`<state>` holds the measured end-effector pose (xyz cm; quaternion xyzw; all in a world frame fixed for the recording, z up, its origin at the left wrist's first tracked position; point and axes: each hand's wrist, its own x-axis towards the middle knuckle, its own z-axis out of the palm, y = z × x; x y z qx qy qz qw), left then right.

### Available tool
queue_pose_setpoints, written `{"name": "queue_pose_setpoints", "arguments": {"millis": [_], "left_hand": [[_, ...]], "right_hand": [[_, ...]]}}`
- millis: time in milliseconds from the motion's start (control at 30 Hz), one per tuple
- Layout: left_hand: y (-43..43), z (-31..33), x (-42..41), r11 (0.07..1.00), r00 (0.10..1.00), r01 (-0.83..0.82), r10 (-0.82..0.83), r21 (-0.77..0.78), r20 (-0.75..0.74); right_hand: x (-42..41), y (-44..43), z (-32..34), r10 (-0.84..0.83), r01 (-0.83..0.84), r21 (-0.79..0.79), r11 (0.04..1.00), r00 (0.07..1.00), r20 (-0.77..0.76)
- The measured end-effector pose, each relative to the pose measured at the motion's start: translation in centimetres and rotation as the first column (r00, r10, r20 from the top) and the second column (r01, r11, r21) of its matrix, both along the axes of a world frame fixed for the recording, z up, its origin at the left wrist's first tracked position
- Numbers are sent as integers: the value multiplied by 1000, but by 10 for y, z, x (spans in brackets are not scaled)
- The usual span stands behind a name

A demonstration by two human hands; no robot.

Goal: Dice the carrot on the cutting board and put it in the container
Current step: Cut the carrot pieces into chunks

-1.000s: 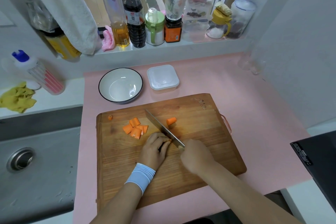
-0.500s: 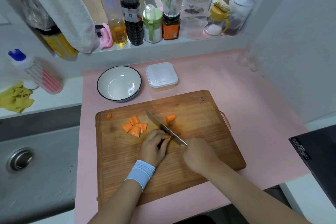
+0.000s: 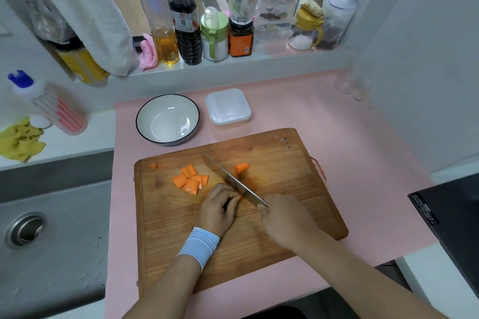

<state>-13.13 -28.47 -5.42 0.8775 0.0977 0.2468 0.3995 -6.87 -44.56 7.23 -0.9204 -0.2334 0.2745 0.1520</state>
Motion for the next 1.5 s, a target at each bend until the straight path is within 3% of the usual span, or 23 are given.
{"name": "queue_pose_setpoints", "arguments": {"millis": [867, 1500], "left_hand": [[0, 1, -1, 1000, 1000, -6, 6, 8, -26], [-1, -1, 3, 1000, 1000, -13, 13, -4, -4]], "right_hand": [[2, 8, 7, 0, -4, -131, 991, 1000, -30], [2, 12, -9, -28, 19, -144, 989, 998, -59]]}}
